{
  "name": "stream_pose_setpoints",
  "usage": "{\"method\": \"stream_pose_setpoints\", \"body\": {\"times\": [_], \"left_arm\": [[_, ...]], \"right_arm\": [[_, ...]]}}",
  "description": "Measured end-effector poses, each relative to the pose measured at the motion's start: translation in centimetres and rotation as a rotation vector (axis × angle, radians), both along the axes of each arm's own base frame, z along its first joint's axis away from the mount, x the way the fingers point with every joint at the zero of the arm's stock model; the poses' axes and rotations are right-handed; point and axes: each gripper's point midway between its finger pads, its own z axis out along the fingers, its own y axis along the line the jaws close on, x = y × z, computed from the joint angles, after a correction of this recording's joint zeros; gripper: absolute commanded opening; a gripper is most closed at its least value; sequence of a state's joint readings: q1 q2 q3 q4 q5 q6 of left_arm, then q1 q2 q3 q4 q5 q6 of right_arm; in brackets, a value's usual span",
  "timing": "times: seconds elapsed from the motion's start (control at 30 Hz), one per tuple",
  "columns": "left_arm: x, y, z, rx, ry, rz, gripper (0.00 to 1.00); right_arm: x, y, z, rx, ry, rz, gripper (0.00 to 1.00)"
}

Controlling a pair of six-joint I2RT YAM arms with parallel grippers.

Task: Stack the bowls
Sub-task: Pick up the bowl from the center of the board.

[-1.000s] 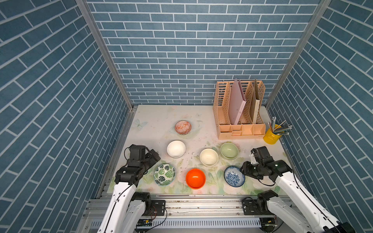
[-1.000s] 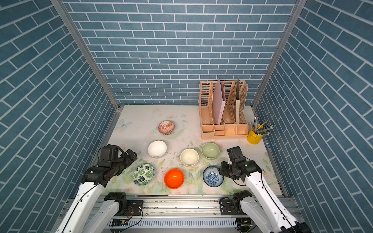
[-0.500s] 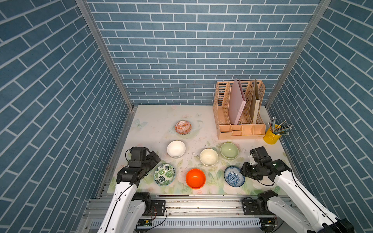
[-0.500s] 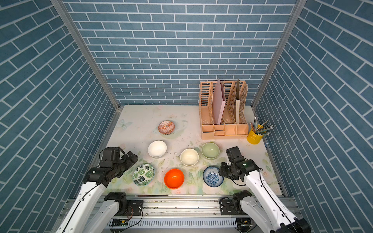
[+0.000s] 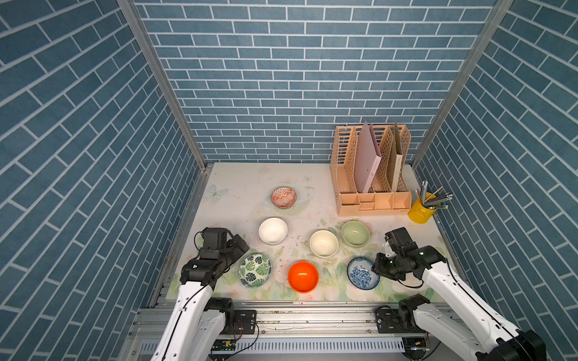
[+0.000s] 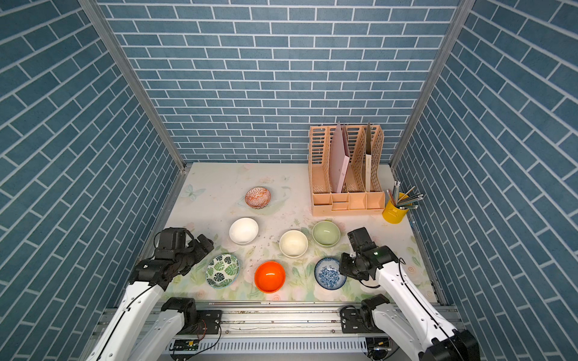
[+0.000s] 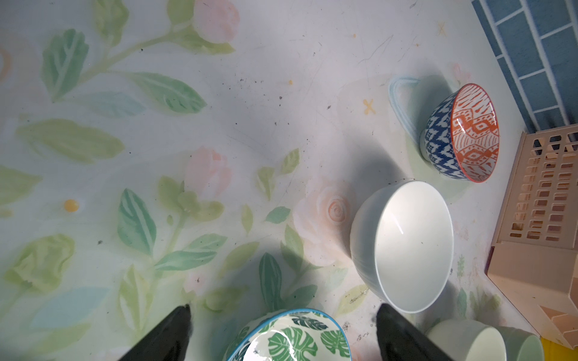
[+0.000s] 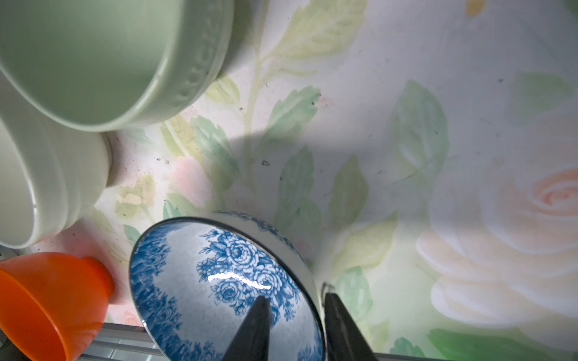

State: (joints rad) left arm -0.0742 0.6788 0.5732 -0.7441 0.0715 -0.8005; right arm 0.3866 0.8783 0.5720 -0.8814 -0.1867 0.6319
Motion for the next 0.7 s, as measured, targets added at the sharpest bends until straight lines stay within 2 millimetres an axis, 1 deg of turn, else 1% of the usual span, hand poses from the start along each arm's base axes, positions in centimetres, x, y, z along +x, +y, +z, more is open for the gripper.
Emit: {"method": "stream_pose_setpoints", "body": {"times": [0.1,0.33,0.57,0.7], "left_arm": [[0.00,-0.01,0.00,0.000,0.000,0.000,0.95],[0.01,-0.05,0.01,-0.002,-0.001,-0.002,0.95],[0.02,-0.15,-0.03,-0.006,0.002,-0.005,0.95],[0.00,-0.16,-0.10,-0.007,0.004,-0.006,0.95]], "right_arm": [[-0.05,0.04,-0.12,-0.003,0.007,0.003,0.28],[-0.16,0.16,-0.43,-0.011,0.023,0.013,0.26],[-0.31,0.20,-0.80,-0.019,0.040,0.019,0.17],[-0.37,0.21,-0.85,-0.018,0.043,0.020,0.15]]}}
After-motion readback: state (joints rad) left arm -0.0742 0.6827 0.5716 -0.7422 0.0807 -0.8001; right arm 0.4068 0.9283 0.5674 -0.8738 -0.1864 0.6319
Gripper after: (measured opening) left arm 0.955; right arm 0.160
